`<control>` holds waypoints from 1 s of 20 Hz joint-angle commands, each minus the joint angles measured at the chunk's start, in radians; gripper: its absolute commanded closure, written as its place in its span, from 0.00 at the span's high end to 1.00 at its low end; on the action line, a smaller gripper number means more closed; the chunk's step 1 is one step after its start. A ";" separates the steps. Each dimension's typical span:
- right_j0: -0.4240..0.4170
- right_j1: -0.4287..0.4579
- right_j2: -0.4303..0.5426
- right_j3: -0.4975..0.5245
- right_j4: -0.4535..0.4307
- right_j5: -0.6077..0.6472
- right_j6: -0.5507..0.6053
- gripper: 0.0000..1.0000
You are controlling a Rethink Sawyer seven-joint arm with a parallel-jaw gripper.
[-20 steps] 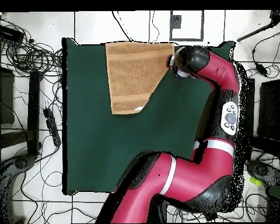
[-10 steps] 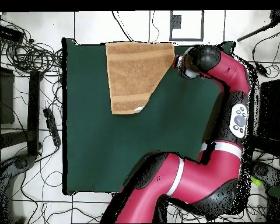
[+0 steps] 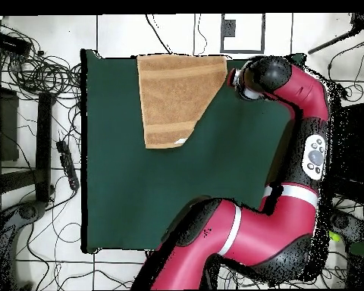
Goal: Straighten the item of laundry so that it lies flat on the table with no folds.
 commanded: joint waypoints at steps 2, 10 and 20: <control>0.046 0.039 0.084 0.026 0.017 0.073 0.098 1.00; 0.054 0.048 0.079 0.018 0.013 0.041 0.120 1.00; 0.075 0.073 0.079 -0.004 0.007 0.018 0.132 1.00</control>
